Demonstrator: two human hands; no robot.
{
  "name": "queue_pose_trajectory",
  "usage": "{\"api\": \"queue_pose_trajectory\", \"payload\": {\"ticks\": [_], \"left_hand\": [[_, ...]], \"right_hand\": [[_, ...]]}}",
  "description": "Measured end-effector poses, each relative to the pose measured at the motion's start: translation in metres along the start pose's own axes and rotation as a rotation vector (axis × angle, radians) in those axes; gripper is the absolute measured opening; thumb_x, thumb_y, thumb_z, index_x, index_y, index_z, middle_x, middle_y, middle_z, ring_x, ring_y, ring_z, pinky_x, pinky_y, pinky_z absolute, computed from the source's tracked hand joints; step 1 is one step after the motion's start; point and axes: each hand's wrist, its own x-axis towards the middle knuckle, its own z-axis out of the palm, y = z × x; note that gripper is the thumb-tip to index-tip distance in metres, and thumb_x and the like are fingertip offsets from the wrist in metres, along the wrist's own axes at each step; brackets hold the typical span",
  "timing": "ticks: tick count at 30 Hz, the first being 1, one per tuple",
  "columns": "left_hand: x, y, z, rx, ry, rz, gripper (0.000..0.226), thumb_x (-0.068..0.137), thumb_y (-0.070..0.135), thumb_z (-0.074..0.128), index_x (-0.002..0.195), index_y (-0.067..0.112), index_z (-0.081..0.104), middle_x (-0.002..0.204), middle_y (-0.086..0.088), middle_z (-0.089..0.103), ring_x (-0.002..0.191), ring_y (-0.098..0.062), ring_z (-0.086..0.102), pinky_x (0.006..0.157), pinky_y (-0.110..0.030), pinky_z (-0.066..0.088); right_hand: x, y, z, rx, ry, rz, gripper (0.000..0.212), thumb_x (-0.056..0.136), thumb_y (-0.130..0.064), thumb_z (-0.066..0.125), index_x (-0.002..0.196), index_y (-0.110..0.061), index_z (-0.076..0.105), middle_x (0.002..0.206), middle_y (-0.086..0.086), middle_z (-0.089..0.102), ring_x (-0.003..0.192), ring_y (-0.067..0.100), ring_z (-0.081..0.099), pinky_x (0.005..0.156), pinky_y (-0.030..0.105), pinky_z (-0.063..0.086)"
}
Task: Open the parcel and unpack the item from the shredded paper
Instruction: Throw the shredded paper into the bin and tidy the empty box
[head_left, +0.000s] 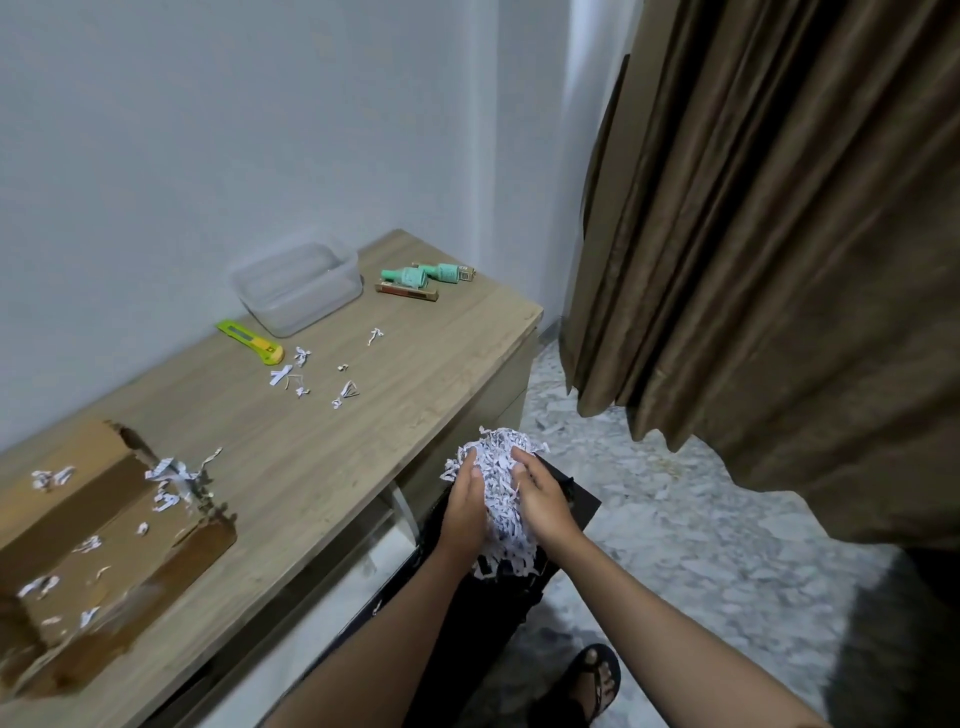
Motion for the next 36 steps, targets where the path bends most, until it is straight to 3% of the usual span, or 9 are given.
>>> {"api": "queue_pose_trajectory", "payload": {"ticks": [3, 6, 16, 22, 25, 30, 32, 34, 36], "left_hand": [[0.004, -0.002, -0.004, 0.008, -0.024, -0.028, 0.047, 0.103, 0.027, 0.024, 0.148, 0.014, 0.020, 0.157, 0.000, 0.018, 0.139, -0.005, 0.019, 0.107, -0.017, 0.016], [0.000, -0.001, -0.007, 0.052, 0.013, -0.018, 0.048, 0.103, 0.032, 0.024, 0.148, 0.015, 0.024, 0.154, 0.001, 0.026, 0.143, -0.014, 0.023, 0.105, -0.022, 0.018], [-0.015, 0.011, -0.019, 0.004, 0.100, -0.002, 0.045, 0.102, 0.031, 0.029, 0.142, 0.013, 0.037, 0.150, -0.001, 0.036, 0.138, -0.013, 0.031, 0.105, -0.021, 0.021], [-0.028, 0.038, -0.041, 0.033, 0.168, 0.158, 0.042, 0.102, 0.028, 0.031, 0.139, 0.013, 0.044, 0.138, 0.007, 0.044, 0.125, 0.001, 0.035, 0.101, -0.014, 0.023], [-0.030, 0.050, -0.058, 0.022, 0.253, 0.232, 0.035, 0.100, 0.024, 0.039, 0.131, 0.014, 0.051, 0.132, 0.006, 0.051, 0.123, -0.005, 0.044, 0.098, -0.012, 0.029], [-0.030, 0.068, -0.097, 0.106, 0.487, 0.341, 0.028, 0.093, 0.019, 0.055, 0.120, 0.013, 0.060, 0.117, 0.003, 0.059, 0.108, -0.006, 0.054, 0.082, 0.006, 0.031], [-0.027, 0.069, -0.117, 0.201, 0.561, 0.346, 0.032, 0.090, 0.021, 0.060, 0.120, 0.011, 0.059, 0.117, -0.002, 0.059, 0.105, -0.009, 0.056, 0.087, -0.001, 0.034], [-0.020, 0.062, -0.139, 0.348, 0.612, 0.278, 0.047, 0.084, 0.038, 0.058, 0.123, 0.012, 0.057, 0.123, -0.008, 0.058, 0.114, -0.021, 0.055, 0.100, -0.023, 0.038], [-0.013, 0.053, -0.159, 0.548, 0.672, 0.147, 0.068, 0.076, 0.057, 0.046, 0.129, 0.014, 0.052, 0.134, -0.011, 0.052, 0.128, -0.028, 0.044, 0.109, -0.041, 0.031]], "right_hand": [[0.002, -0.002, -0.006, -0.047, -0.061, 0.016, 0.042, 0.100, -0.034, 0.037, 0.140, -0.024, 0.040, 0.149, -0.003, 0.037, 0.137, 0.014, 0.035, 0.109, 0.028, 0.029], [0.003, -0.002, -0.013, -0.084, -0.072, 0.020, 0.043, 0.100, -0.038, 0.034, 0.140, -0.025, 0.039, 0.149, -0.002, 0.037, 0.137, 0.016, 0.034, 0.103, 0.028, 0.029], [0.000, -0.005, -0.017, -0.062, 0.012, -0.048, 0.035, 0.100, -0.028, 0.038, 0.130, -0.018, 0.052, 0.140, 0.000, 0.049, 0.133, 0.015, 0.040, 0.103, 0.024, 0.029], [-0.002, -0.026, -0.003, -0.071, -0.003, -0.120, 0.036, 0.100, -0.028, 0.039, 0.132, -0.016, 0.050, 0.140, -0.001, 0.048, 0.131, 0.010, 0.040, 0.106, 0.024, 0.029], [0.000, -0.044, 0.011, -0.082, -0.005, -0.175, 0.036, 0.099, -0.029, 0.040, 0.132, -0.018, 0.051, 0.138, -0.002, 0.050, 0.127, 0.009, 0.042, 0.101, 0.022, 0.030], [0.012, -0.078, 0.047, -0.084, -0.039, -0.295, 0.033, 0.096, -0.025, 0.048, 0.128, -0.017, 0.053, 0.128, -0.001, 0.055, 0.117, 0.008, 0.047, 0.096, 0.022, 0.035], [0.020, -0.089, 0.064, -0.124, -0.079, -0.345, 0.034, 0.094, -0.023, 0.053, 0.127, -0.018, 0.053, 0.123, -0.001, 0.057, 0.117, 0.013, 0.052, 0.095, 0.023, 0.039], [0.031, -0.097, 0.080, -0.211, -0.133, -0.405, 0.040, 0.090, -0.024, 0.059, 0.129, -0.020, 0.051, 0.127, -0.001, 0.056, 0.119, 0.014, 0.053, 0.100, 0.026, 0.041], [0.043, -0.104, 0.093, -0.314, -0.200, -0.456, 0.051, 0.086, -0.028, 0.063, 0.134, -0.022, 0.045, 0.135, -0.002, 0.050, 0.122, 0.011, 0.050, 0.105, 0.030, 0.040]]}}
